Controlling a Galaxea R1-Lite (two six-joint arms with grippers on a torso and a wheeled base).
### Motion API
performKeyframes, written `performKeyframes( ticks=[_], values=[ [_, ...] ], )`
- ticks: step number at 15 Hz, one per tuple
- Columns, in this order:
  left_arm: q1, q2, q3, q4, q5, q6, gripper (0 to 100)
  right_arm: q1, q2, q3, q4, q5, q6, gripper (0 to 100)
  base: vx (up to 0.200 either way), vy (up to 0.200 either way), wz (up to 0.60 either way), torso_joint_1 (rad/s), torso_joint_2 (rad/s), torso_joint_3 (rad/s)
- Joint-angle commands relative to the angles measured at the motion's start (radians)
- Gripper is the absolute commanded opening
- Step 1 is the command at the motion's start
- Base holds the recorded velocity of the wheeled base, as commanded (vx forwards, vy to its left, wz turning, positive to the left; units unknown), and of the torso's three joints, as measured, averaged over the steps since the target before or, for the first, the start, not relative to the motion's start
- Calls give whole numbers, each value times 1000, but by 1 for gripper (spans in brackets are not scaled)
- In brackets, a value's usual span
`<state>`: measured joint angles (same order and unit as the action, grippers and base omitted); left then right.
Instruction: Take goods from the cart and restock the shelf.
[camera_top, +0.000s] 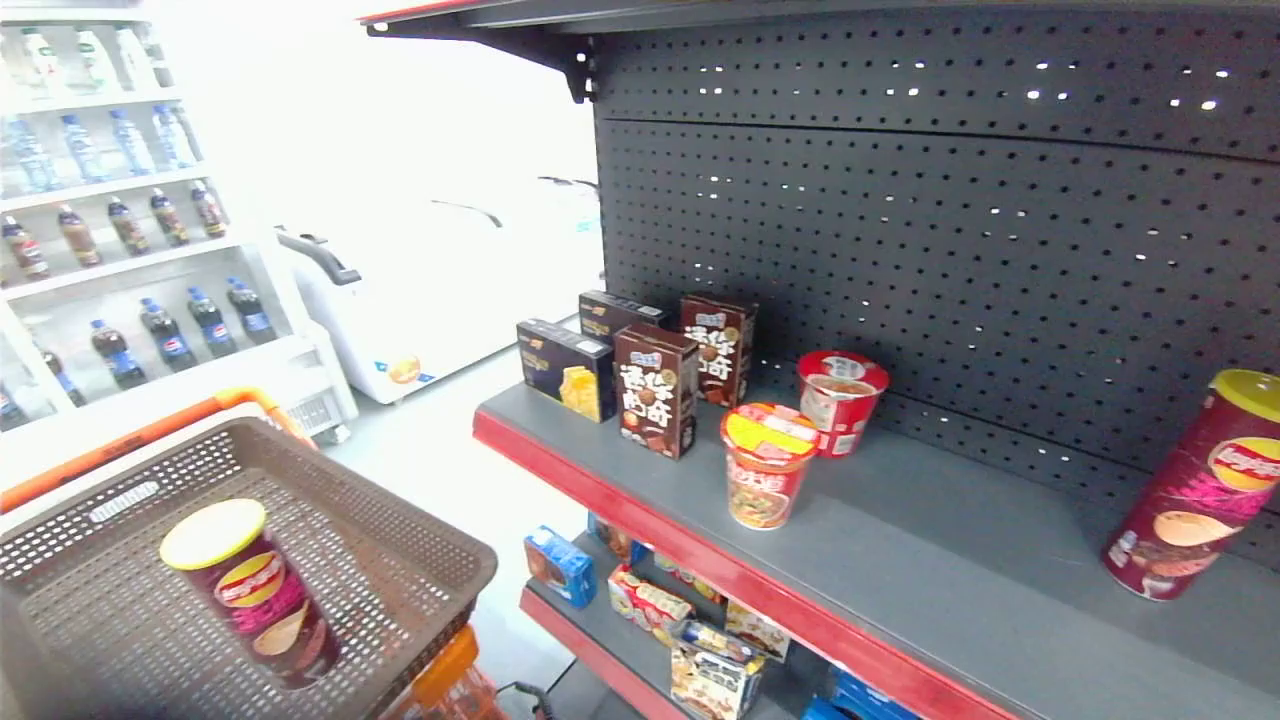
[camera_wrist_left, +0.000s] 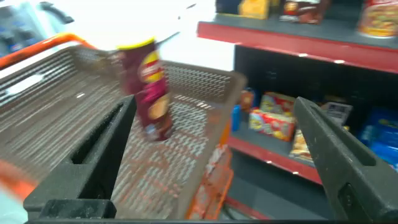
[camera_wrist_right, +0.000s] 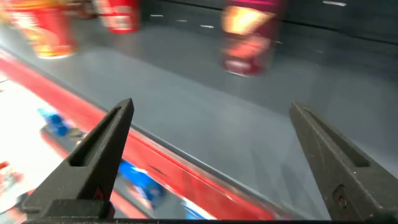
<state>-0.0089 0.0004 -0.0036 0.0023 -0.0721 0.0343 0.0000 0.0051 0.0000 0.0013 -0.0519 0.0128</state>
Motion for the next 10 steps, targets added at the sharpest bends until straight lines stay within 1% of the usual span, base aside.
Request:
performKeyframes(
  ticks=[1, 5, 6, 8, 10],
  values=[
    [0, 0, 1, -1, 0, -1, 100, 0, 1, 0, 0, 0, 0, 100, 0, 0, 600, 2, 7, 2],
    [0, 0, 1, -1, 0, -4, 100, 0, 1, 0, 0, 0, 0, 100, 0, 0, 600, 2, 2, 0],
    [0, 0, 1, -1, -2, 3, 100, 0, 1, 0, 0, 0, 1, 100, 0, 0, 0, 0, 0, 0],
    [0, 0, 1, 2, -3, 4, 100, 0, 1, 0, -1, 0, 1, 100, 0, 0, 0, 0, 0, 0],
    [0, 0, -3, 7, 6, 16, 100, 0, 1, 0, -1, 0, 1, 100, 0, 0, 0, 0, 0, 0]
  ],
)
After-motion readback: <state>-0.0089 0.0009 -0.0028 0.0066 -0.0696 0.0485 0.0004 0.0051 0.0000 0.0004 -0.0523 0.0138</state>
